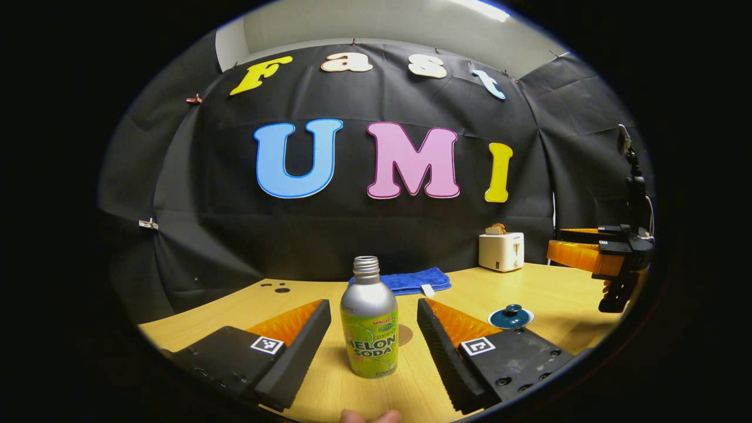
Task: Open the teacup lid with one hand, grasp the water bottle and pour water into the teacup with the other hand; after pouring, place the water bottle on the coaster and then close the teacup lid.
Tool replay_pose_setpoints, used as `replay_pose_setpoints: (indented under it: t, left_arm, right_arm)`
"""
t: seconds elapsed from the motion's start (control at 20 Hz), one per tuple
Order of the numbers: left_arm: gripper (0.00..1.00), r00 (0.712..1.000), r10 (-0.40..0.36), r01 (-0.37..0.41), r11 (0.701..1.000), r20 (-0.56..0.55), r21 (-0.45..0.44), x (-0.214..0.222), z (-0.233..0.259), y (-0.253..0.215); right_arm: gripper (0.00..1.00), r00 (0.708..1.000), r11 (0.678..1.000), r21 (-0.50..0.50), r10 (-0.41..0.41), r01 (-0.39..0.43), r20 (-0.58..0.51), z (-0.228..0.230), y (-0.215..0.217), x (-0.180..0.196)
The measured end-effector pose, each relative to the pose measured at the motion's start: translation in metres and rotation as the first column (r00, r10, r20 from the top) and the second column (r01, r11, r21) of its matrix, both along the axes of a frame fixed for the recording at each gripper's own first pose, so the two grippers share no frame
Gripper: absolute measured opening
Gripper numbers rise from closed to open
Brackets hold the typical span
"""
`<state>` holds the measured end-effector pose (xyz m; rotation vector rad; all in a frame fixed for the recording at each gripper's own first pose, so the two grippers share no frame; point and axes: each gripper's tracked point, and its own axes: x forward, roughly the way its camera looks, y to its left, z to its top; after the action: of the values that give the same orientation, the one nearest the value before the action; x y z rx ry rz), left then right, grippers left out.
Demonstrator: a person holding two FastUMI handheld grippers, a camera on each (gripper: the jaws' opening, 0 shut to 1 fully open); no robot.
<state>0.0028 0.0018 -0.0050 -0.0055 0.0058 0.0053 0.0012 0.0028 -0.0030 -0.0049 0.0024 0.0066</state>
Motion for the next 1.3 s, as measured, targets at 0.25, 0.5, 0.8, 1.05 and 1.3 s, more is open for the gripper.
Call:
replay_pose_setpoints:
  t: [0.25,0.5,0.8,1.05,1.3]
  left_arm:
    - [0.94,1.0,-0.002,0.002,1.0,-0.004,-0.002,0.001,-0.002,-0.001]
    - [0.94,1.0,0.006,-0.006,1.0,-0.004,-0.001,0.002,-0.005,0.002]
    - [0.94,1.0,0.01,-0.01,1.0,-0.01,-0.005,0.004,-0.009,0.004]
    - [0.94,1.0,0.013,-0.013,1.0,-0.009,-0.013,0.005,-0.009,0.008]
    - [0.94,1.0,0.012,-0.012,1.0,-0.01,-0.011,0.004,-0.01,0.008]
  right_arm:
    - [0.95,1.0,1.0,0.005,0.007,-0.007,-0.014,-0.008,0.004,0.003]
    - [0.94,0.997,0.999,0.006,0.039,-0.038,-0.065,-0.031,0.017,0.01]
    - [0.91,0.978,0.996,0.0,0.088,-0.089,-0.192,-0.073,0.037,0.022]
    - [0.84,0.946,0.992,-0.009,0.117,-0.126,-0.303,-0.108,0.045,0.029]
    - [0.75,0.938,0.992,0.021,0.128,-0.128,-0.322,-0.114,0.046,0.035]
